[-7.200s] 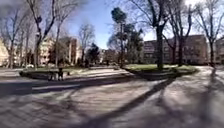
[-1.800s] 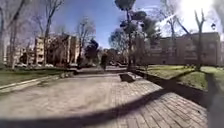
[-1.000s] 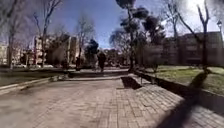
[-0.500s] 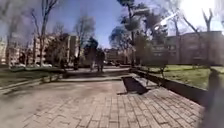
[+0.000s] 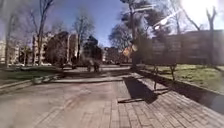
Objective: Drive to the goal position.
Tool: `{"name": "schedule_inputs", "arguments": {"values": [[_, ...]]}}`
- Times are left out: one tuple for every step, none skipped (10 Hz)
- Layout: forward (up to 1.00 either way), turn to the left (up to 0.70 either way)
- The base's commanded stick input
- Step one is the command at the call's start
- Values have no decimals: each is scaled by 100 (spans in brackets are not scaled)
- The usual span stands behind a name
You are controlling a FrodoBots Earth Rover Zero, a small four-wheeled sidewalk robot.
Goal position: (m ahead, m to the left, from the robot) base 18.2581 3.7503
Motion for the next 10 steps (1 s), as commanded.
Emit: {"name": "schedule_inputs", "arguments": {"values": [[100,0],[100,0],[100,0],[100,0],[100,0],[100,0],[100,0],[100,0],[100,0],[100,0]]}}
